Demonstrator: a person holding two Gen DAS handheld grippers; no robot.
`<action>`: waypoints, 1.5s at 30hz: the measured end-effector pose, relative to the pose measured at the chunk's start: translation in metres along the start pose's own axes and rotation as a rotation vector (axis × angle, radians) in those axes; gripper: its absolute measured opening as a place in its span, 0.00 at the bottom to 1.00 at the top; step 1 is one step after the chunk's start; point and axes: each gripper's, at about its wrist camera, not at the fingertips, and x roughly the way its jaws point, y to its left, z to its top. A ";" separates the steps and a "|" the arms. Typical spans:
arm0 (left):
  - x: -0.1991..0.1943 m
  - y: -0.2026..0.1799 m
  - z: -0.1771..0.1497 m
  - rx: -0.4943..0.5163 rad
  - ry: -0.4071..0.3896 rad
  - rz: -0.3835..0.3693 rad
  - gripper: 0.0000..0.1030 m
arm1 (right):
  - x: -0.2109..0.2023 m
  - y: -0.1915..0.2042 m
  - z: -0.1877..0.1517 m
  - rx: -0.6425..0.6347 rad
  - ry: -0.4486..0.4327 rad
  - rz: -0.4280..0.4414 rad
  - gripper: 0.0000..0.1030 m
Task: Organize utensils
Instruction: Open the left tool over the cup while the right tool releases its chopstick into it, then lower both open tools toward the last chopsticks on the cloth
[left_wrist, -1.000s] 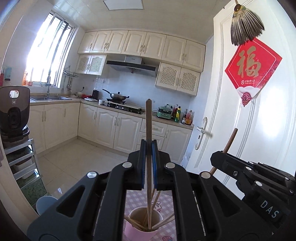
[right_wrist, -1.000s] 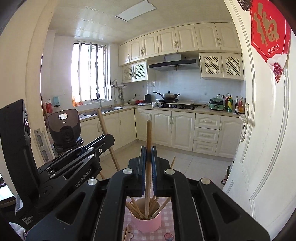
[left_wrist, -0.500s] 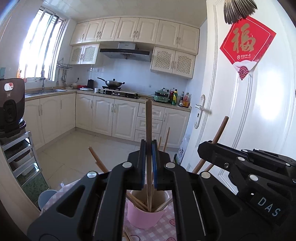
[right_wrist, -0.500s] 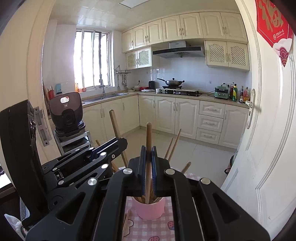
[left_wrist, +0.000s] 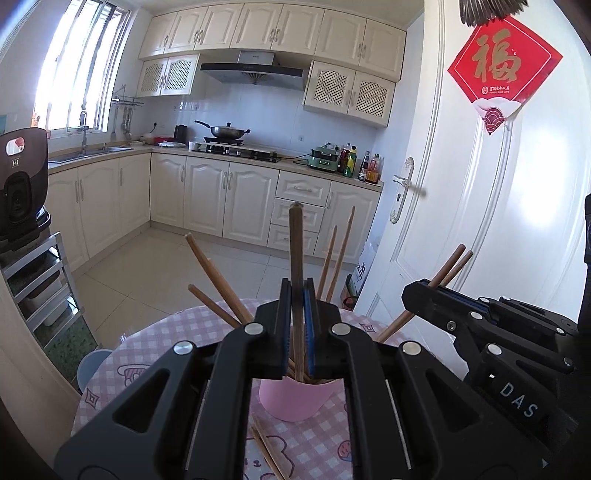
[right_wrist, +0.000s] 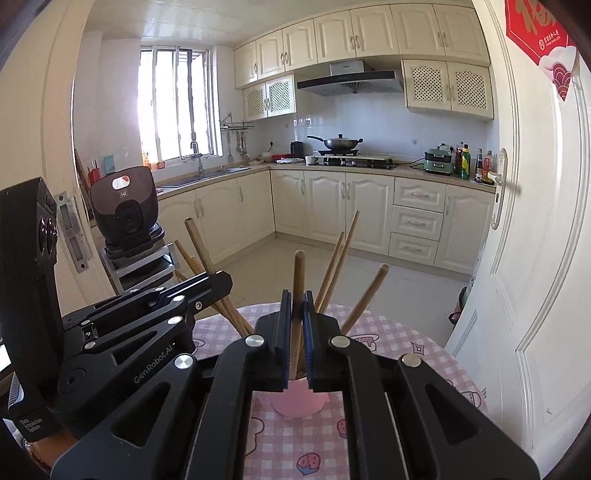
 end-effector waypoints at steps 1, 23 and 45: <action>-0.002 0.001 0.000 -0.008 0.007 -0.003 0.08 | -0.001 0.000 0.000 0.004 -0.001 -0.002 0.05; -0.073 0.029 -0.034 0.001 0.106 0.078 0.72 | -0.035 0.027 -0.046 -0.056 0.135 0.076 0.30; -0.051 0.089 -0.128 -0.150 0.422 0.132 0.72 | 0.052 0.049 -0.163 -0.118 0.567 0.049 0.32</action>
